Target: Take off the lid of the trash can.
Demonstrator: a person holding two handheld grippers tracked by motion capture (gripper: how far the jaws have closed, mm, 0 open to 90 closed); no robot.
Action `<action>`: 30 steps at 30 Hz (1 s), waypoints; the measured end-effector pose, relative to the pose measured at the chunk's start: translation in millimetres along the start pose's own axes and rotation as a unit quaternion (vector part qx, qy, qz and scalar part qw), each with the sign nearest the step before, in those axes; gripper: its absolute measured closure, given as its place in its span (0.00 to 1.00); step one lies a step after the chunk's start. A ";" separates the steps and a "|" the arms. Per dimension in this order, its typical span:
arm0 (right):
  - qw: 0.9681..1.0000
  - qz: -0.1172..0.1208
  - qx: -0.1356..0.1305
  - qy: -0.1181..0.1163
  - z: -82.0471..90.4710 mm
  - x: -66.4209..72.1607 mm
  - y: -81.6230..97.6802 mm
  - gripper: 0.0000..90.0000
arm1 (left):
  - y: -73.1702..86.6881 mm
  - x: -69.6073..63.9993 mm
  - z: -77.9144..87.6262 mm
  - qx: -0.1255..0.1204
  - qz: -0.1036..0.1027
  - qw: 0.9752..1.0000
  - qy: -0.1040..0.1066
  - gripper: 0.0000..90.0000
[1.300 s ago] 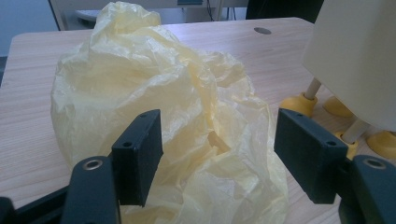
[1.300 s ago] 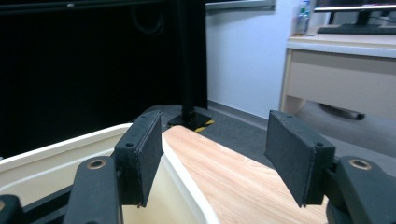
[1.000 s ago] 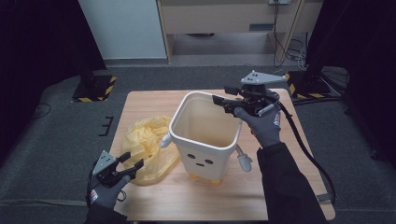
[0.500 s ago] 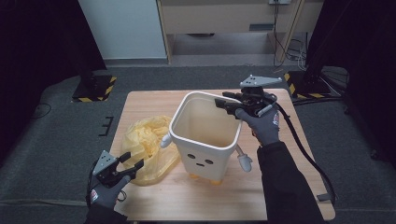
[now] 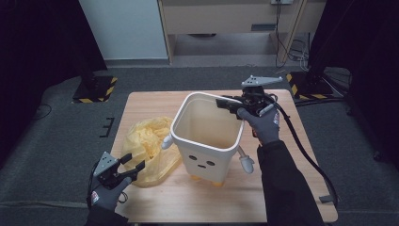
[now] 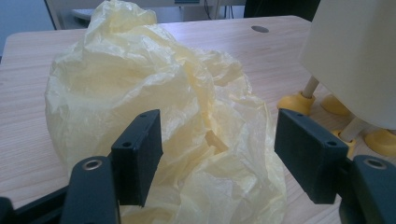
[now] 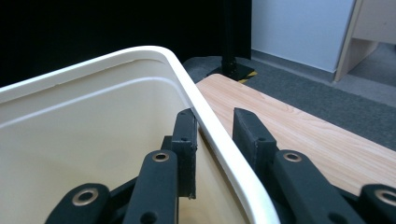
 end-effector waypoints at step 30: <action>0.995 -0.029 -0.088 -0.026 29.9 2.2 -51.9 0.85 | 0.2 -0.4 -0.6 0.001 -0.001 1.000 0.001 0.35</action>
Point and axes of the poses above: each handheld gripper's, and its own axes: z roughly backward along the jaws, y roughly out of its underside, x roughly to its left, the point moved 5 cm from there along -z, roughly forward along the jaws, and after that the axes turned 14 degrees about -x, right-handed, at the moved point
